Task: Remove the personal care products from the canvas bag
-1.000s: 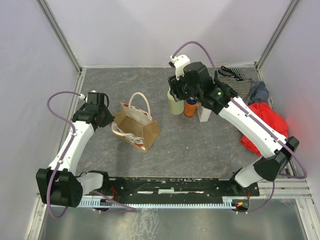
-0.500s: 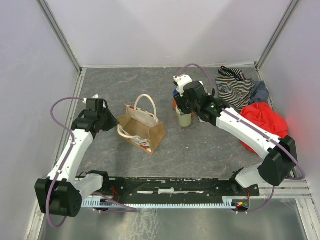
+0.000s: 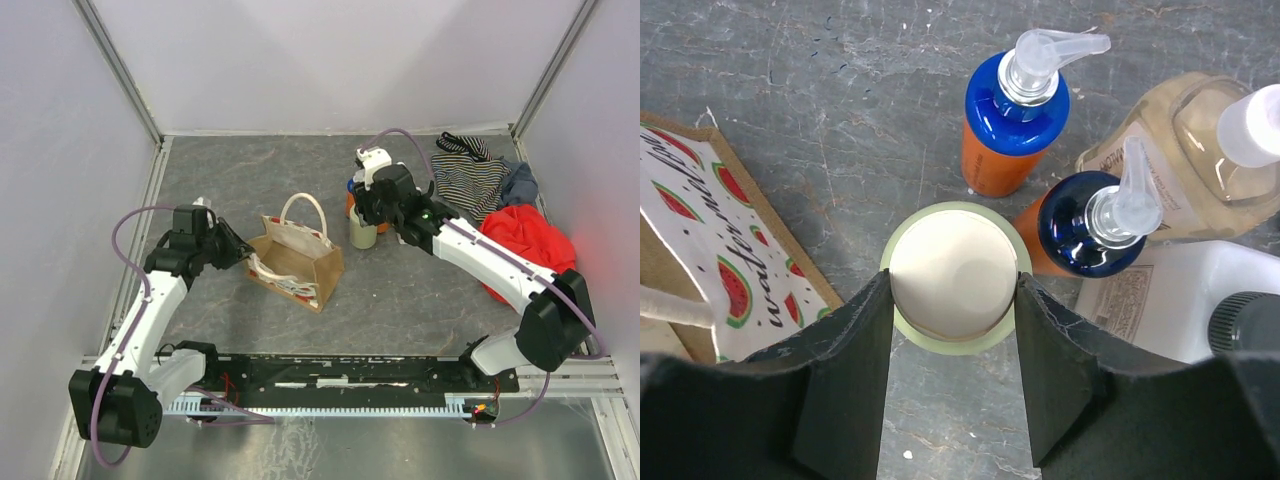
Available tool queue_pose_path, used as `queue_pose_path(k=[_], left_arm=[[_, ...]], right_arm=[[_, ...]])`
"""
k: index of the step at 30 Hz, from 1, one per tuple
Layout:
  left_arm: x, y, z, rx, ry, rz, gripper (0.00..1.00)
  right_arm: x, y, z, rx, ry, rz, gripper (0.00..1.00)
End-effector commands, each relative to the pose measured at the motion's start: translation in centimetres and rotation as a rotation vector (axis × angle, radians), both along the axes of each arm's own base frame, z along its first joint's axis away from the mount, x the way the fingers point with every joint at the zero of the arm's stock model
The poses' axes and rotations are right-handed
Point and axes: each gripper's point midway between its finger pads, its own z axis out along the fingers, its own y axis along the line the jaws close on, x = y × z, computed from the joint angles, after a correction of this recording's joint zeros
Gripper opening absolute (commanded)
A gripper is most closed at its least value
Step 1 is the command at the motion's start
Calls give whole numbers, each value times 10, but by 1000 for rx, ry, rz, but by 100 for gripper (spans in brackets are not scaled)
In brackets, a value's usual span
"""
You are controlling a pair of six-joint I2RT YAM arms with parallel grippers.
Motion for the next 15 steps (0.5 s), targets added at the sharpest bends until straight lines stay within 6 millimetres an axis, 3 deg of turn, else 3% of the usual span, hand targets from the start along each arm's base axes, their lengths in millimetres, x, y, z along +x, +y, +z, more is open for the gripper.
queue_pose_path(k=[1, 6, 11, 15], left_arm=[[9, -30, 18, -126, -68, -58, 34], [14, -56, 25, -154, -103, -117, 40], [21, -60, 35, -132, -139, -130, 51], [23, -54, 44, -88, -164, -121, 61]], right_arm=[[19, 17, 49, 156, -144, -5, 44], [18, 18, 43, 163, -132, -8, 44], [19, 19, 38, 151, -116, -9, 47], [18, 17, 35, 140, -100, -16, 63]])
